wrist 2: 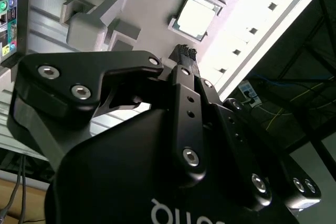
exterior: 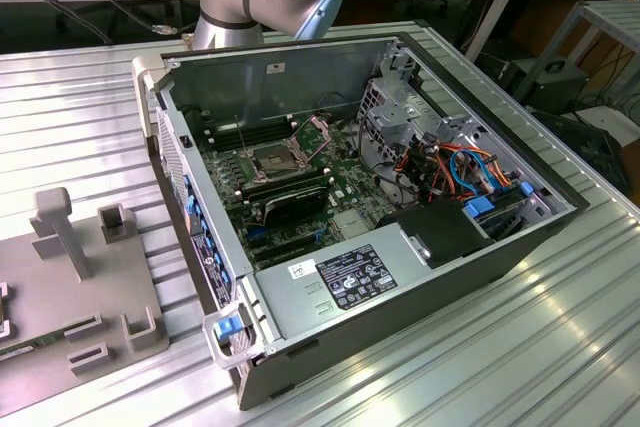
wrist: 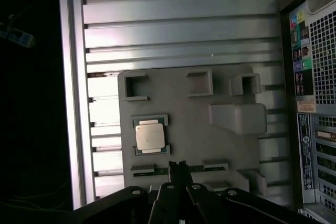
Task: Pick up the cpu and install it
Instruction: 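Reach for the cpu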
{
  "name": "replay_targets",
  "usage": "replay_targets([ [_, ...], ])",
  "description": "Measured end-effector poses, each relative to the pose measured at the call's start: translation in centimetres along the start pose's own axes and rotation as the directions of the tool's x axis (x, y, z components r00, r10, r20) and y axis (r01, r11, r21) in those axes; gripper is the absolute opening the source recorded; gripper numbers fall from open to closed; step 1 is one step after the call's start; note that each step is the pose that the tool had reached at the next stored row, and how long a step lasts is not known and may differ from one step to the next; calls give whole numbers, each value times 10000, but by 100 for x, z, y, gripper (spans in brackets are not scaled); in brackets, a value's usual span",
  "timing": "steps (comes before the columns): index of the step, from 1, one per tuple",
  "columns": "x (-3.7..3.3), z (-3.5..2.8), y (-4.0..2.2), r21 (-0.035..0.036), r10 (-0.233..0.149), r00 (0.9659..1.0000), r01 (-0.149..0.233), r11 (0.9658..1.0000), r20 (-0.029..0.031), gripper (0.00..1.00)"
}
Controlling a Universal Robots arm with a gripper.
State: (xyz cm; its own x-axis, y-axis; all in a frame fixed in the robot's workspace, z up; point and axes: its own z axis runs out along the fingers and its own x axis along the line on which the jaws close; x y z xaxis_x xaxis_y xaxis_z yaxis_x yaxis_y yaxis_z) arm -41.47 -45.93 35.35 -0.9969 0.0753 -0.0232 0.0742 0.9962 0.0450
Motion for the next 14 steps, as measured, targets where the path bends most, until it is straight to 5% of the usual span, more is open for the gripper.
replay_targets([
  [14, 98, 287, -20, 0, 0, 10000, 0, 10000, 0, 11],
])
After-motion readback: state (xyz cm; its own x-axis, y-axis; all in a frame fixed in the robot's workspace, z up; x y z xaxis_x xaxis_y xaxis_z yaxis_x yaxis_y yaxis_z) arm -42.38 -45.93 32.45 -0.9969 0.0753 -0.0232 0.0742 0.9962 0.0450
